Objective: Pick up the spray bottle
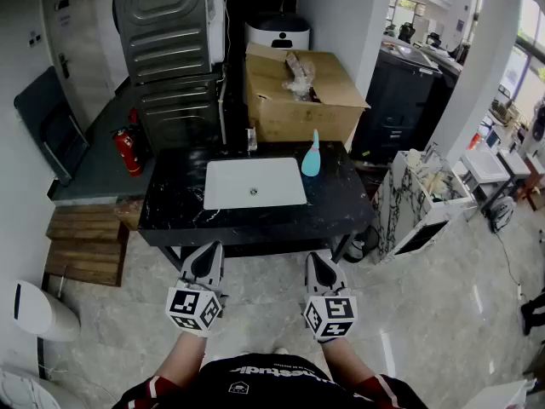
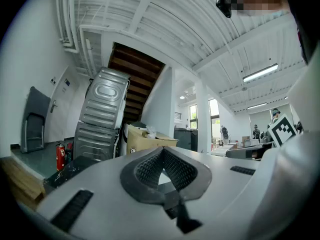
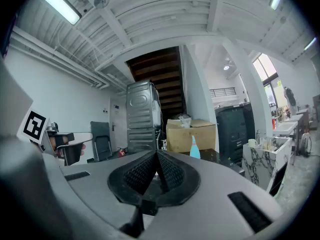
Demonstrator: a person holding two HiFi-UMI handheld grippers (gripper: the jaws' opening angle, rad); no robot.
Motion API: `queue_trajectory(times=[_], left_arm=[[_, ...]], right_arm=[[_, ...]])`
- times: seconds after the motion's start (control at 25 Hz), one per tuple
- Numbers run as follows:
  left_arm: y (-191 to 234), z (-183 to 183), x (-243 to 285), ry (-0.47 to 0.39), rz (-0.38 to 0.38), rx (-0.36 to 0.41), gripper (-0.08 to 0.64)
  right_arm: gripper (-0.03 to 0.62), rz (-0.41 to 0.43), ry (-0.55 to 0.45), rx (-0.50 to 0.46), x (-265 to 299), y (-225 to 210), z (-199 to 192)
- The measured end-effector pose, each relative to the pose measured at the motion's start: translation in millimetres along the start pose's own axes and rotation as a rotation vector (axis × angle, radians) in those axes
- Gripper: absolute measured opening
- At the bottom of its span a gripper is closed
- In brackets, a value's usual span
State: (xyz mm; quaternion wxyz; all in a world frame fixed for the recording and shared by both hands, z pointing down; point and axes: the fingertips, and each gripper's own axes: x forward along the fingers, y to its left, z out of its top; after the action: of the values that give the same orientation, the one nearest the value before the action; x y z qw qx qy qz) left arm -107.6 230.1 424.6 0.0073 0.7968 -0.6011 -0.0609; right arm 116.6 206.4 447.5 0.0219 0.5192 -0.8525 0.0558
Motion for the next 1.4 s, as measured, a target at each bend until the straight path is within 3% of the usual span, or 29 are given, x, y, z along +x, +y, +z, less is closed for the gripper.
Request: queue_trajectory(times=[0.52, 1.04, 1.4], left_arm=[[-18.0, -4.0, 15.3, 0.009, 0.016, -0.005, 0.015], [-50.4, -14.7, 39.1, 0.018, 0.032, 0.041, 0.015], [-22.3, -38.1, 97.7, 0.015, 0.024, 0.005, 0.015]], right_arm=[[0.037, 0.035, -0.012, -0.001, 4.0, -17.3, 3.5], [0.037, 0.095, 0.001, 0.035, 9.3, -43.1, -16.5], [0.037, 0.085, 0.015, 0.024, 60.5, -57.8, -22.1]])
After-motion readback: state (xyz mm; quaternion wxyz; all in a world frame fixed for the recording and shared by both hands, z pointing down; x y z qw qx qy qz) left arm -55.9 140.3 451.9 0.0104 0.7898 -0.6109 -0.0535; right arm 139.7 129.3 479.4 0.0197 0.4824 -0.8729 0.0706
